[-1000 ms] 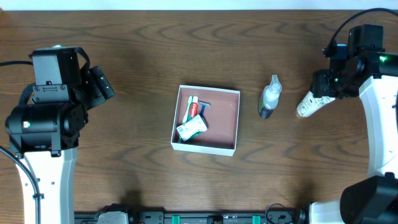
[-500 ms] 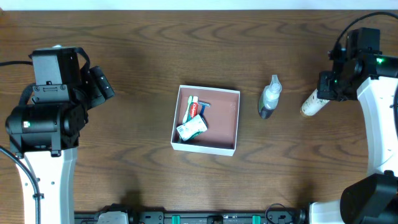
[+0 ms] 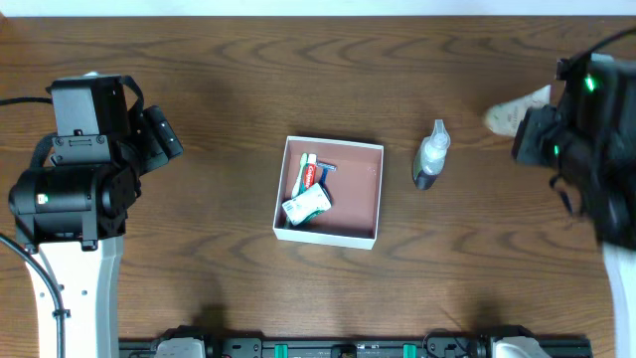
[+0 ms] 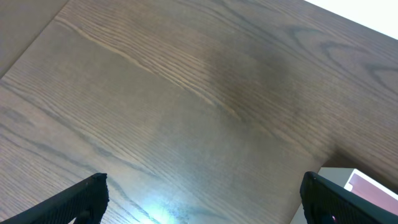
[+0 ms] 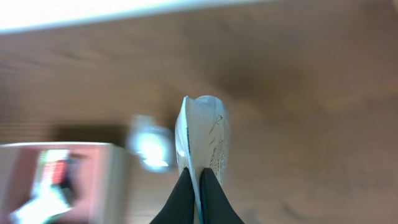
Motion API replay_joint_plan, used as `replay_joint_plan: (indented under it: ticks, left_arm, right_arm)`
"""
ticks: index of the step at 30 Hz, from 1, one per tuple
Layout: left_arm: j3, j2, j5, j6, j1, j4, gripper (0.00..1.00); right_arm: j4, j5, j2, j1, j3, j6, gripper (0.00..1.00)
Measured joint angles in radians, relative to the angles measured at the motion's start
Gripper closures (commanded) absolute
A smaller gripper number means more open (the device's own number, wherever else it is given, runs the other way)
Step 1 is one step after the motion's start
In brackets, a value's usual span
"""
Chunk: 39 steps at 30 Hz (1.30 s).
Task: Pack container
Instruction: 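Carry the Pantene tube with the right gripper over the box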
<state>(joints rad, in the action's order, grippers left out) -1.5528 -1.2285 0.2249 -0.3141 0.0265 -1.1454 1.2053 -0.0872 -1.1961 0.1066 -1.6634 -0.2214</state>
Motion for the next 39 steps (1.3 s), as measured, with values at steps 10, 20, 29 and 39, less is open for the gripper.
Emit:
replay_joint_plan:
  ticks: [10,20,29,39]
  left_arm:
    - [0.000,0.000,0.000,0.000,0.000,0.000,0.02]
    - [0.000,0.000,0.000,0.000,0.000,0.000,0.02]
    - [0.000,0.000,0.000,0.000,0.000,0.000,0.02]
    - [0.000,0.000,0.000,0.000,0.000,0.000,0.02]
  right_arm:
    - [-0.078,0.156,0.036,0.348,-0.031,-0.035,0.98]
    - [-0.158,0.122,-0.382,0.420,-0.015,-0.063,0.98]
    - [-0.189,0.058,-0.529,0.420,-0.008,-0.068,0.99]
    - [-0.205,0.045,-0.558,0.420,-0.008,-0.078,0.78]
